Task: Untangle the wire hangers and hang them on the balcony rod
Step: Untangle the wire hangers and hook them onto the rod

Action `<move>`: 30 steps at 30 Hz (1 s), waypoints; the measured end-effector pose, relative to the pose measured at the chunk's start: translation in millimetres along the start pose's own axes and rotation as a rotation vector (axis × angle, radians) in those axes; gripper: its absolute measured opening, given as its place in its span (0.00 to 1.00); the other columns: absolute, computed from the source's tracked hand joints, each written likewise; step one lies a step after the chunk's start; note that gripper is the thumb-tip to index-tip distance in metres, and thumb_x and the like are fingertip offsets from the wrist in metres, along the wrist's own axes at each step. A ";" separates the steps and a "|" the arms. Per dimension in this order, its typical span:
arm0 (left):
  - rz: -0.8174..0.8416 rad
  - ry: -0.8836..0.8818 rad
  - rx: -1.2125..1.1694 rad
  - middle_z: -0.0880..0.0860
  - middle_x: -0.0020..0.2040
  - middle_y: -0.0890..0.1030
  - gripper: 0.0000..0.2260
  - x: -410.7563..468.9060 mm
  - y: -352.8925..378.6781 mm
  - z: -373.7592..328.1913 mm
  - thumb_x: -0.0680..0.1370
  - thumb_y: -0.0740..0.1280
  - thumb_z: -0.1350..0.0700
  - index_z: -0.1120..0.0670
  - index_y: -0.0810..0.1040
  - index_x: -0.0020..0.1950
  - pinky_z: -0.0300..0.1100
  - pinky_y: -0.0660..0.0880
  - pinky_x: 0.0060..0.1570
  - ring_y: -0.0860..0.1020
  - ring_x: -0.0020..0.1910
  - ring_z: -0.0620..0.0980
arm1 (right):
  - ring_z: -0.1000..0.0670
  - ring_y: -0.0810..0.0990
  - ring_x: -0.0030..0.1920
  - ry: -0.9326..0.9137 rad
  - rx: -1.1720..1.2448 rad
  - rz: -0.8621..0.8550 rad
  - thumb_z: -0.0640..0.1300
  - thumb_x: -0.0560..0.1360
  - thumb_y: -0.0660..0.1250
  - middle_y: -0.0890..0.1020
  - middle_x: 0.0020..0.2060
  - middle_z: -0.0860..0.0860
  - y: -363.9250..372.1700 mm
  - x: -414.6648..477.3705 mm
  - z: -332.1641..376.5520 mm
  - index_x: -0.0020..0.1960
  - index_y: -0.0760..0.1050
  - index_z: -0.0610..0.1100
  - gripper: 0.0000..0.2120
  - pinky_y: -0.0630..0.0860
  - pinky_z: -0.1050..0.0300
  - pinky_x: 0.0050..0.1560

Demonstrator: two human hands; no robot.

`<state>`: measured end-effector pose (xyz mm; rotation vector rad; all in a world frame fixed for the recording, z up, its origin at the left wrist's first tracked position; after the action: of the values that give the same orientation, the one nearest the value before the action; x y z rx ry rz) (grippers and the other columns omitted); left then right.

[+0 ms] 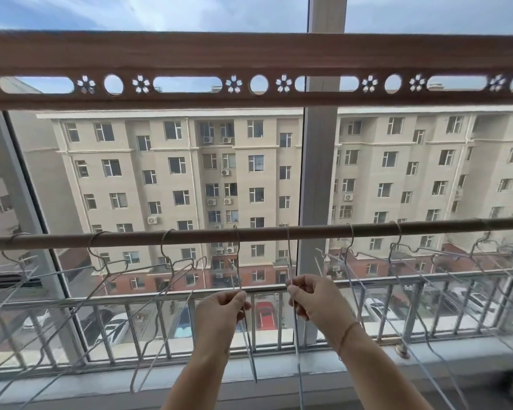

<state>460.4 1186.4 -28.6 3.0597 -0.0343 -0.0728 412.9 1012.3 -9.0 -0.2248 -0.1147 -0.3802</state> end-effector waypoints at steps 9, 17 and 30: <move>-0.004 0.016 0.034 0.56 0.37 0.83 0.04 8.2 -14.5 1.8 0.75 0.68 0.61 0.60 0.83 0.45 0.37 0.72 0.37 0.77 0.35 0.48 | 0.56 0.75 0.25 0.020 -0.037 0.013 0.38 0.75 0.64 0.80 0.31 0.47 18.0 2.1 -2.8 0.50 0.78 0.39 0.05 0.71 0.64 0.27; -0.150 0.388 0.275 0.50 0.41 0.80 0.07 -18.6 -20.8 -27.4 0.74 0.70 0.55 0.54 0.77 0.49 0.38 0.72 0.39 0.79 0.42 0.47 | 0.55 0.80 0.34 -0.084 -0.209 -0.125 0.44 0.75 0.65 0.81 0.41 0.50 -17.1 -20.0 10.2 0.55 0.76 0.44 0.09 0.73 0.69 0.32; 0.240 0.642 0.291 0.48 0.39 0.82 0.05 -100.6 132.8 -54.2 0.73 0.71 0.52 0.51 0.79 0.46 0.34 0.77 0.42 0.80 0.40 0.43 | 0.57 0.77 0.35 -0.168 -0.453 -0.559 0.43 0.72 0.69 0.77 0.34 0.56 -167.2 -55.5 3.4 0.51 0.75 0.44 0.09 0.79 0.60 0.38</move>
<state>359.9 1060.9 40.9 3.1607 -0.3963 0.9969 297.9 881.6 18.6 -0.6785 -0.2580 -0.9452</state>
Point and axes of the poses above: each hand's wrist, its own x-axis towards the middle knuckle, its own y-axis out of the palm, z = x × y, the point moved 4 cm from there along x, towards the middle knuckle
